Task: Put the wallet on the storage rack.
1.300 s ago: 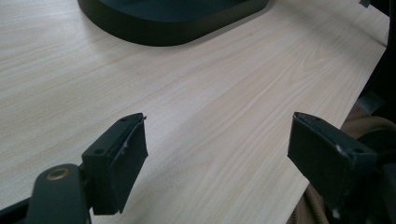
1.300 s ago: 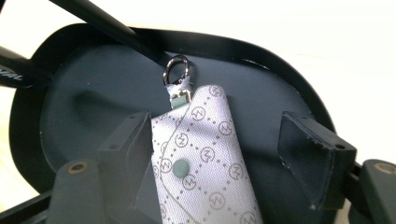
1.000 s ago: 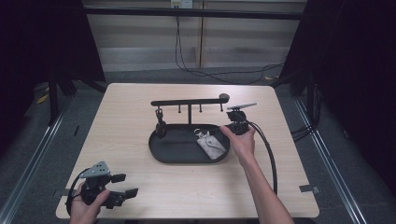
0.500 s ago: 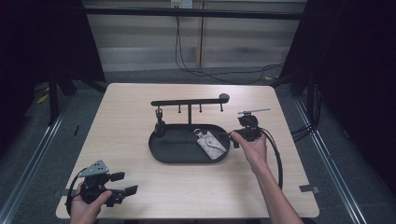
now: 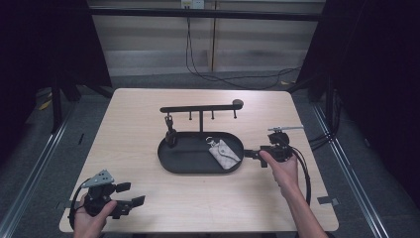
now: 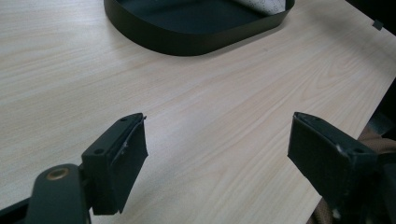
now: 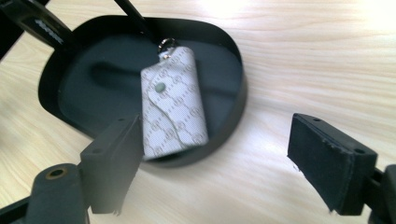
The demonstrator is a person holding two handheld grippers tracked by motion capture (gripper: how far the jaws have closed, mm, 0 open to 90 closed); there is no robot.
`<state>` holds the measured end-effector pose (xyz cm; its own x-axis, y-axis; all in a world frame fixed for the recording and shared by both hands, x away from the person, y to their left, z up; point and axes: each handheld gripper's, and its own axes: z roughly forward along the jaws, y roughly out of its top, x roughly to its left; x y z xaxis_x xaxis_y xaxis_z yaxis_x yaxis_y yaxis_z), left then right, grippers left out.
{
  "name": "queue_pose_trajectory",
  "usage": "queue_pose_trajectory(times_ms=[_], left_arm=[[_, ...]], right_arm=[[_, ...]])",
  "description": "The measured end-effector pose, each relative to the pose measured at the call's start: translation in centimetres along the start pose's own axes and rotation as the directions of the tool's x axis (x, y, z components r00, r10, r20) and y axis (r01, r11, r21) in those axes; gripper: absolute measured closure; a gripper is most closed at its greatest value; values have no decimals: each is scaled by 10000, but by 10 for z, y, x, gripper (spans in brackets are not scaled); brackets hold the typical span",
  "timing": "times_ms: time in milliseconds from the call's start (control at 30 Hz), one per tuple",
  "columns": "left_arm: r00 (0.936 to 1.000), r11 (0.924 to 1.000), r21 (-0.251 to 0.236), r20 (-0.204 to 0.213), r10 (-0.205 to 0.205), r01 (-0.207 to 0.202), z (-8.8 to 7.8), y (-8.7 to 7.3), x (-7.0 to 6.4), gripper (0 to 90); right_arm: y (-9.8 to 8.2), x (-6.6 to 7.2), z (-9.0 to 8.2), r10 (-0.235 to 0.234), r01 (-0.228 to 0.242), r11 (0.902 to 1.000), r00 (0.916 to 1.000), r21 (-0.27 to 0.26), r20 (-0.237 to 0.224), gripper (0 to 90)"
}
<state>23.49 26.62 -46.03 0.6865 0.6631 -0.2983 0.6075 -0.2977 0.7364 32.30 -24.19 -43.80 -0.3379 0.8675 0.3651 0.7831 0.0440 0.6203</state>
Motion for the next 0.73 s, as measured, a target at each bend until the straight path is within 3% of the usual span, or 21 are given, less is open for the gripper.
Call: queue_pose_trajectory(times_ms=[133, 200, 267, 300, 367, 433, 633, 733], left_arm=[[10000, 10000, 18, -53, 2, -2, 0, 0, 0, 193], [9999, 10000, 22, -109, -55, 55, 1, -1, 0, 194], [9997, 10000, 54, -225, -72, 73, 2, 0, 0, 196], [9997, 10000, 27, -218, -66, 67, 2, 0, 0, 198], [9996, 10000, -49, -261, -76, 75, 1, 0, 0, 198], [9996, 9999, -63, -263, -84, 82, 0, 0, 0, 198], [9995, 10000, -49, -305, -33, 32, 0, 0, 0, 198], [9995, 10000, -34, -304, 9, -10, 0, 0, 1, 198]], right_arm=[[-12, -2, -13, -207, 209, 9997, 9995, -99, 241, 190], [-18, -2, -18, -450, 452, 9990, 9971, -19, 617, 191], [-25, 1, -24, -1007, 985, 9949, 9854, 223, 1372, 190], [-29, 2, -26, -1065, 1049, 9943, 9851, 189, 1347, 190], [-35, 1, -32, -1002, 994, 9950, 9872, 129, 1243, 191], [-43, -1, -36, -1046, 1046, 9945, 9840, 81, 1445, 190], [-68, -14, -39, -613, 606, 9981, 9888, 95, 1364, 188], [-78, -22, -37, -631, 600, 9979, 9842, 238, 1656, 188]])
